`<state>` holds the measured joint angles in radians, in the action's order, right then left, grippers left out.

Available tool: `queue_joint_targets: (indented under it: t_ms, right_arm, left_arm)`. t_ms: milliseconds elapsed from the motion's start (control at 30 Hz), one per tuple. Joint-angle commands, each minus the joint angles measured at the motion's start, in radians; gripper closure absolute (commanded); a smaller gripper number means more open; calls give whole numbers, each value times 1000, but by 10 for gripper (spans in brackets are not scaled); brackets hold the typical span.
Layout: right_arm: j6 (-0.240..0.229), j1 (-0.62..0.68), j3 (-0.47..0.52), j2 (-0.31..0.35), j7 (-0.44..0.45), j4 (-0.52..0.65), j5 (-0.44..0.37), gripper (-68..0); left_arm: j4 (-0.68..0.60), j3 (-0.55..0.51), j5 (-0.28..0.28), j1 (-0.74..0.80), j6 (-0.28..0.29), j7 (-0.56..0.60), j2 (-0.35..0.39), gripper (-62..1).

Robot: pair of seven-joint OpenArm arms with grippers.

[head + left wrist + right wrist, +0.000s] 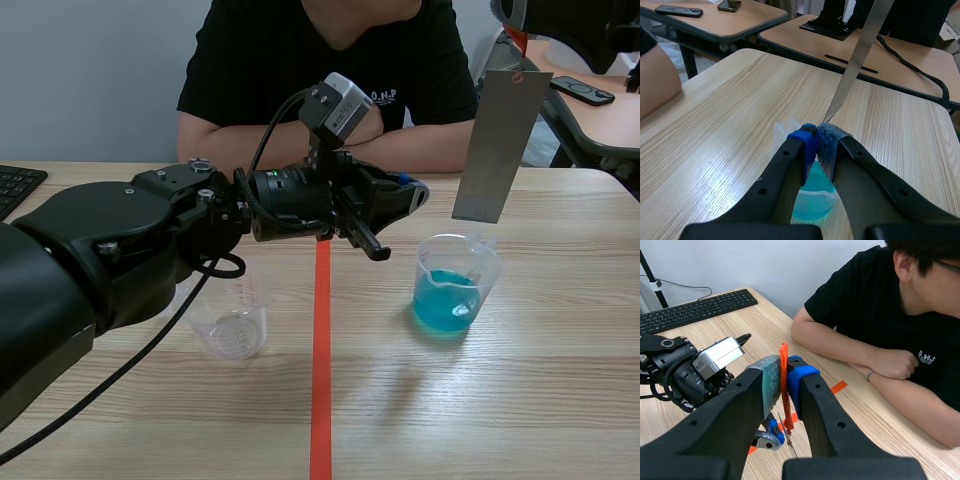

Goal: Do the redox reaction experiment.
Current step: 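Raise the plate and point at it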

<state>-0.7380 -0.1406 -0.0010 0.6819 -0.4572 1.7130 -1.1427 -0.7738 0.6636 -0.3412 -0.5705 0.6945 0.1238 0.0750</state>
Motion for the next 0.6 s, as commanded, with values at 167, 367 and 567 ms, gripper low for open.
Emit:
queue_joint_targets:
  t_ms: [167, 367, 567]
  right_arm:
    - [-8, -23, 8, 10, 19, 10, -18, -15]
    - [-8, -23, 8, 10, 19, 10, -18, -15]
    - [-8, -23, 8, 10, 19, 10, -18, -15]
  left_arm:
    - [-19, -3, -10, -12, 2, 64, 28, -27]
    - [-79, -3, -11, -11, 2, 107, 143, -27]
    - [-195, -3, -15, -3, 2, 120, 314, -27]
